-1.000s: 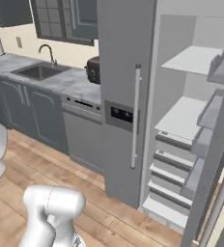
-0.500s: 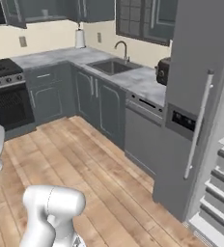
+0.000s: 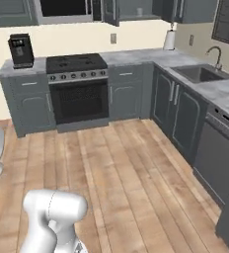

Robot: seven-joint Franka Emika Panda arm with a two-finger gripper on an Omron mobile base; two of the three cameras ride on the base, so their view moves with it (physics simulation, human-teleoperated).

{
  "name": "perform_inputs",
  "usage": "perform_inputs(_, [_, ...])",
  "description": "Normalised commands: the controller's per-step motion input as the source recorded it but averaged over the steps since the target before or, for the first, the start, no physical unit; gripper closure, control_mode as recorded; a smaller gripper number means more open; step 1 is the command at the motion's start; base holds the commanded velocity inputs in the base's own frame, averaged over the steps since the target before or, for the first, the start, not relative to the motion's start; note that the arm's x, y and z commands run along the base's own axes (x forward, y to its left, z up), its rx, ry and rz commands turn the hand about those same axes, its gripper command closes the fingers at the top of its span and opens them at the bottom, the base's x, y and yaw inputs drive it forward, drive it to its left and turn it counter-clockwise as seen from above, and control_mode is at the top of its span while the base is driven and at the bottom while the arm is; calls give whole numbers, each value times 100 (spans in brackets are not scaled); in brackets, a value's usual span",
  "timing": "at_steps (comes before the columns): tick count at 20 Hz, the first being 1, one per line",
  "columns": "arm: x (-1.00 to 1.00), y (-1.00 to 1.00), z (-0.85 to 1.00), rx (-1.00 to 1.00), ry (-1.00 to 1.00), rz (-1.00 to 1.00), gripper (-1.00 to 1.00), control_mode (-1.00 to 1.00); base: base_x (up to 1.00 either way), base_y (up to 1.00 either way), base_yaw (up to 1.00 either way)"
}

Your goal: There is a bowl on the dining counter. Grab a lemon wedge from the fridge and place it in the bowl. Then get the liquor bottle and glass cup from the cabinet and place them next to the bowl.

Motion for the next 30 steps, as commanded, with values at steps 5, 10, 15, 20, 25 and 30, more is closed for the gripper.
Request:
perform_inputs(5, [0,0,0,0,0,0,100,100,-44,75,57])
perform_inputs(10, [0,0,0,0,0,0,100,100,-44,98,54])
perform_inputs(15, [0,0,0,0,0,0,100,100,-43,100,52])
perform_inputs(20, [0,0,0,0,0,0,100,100,-39,100,49])
perform_inputs(25, [0,0,0,0,0,0,100,100,-30,100,47])
perform_inputs(30, [0,0,0,0,0,0,100,100,9,100,33])
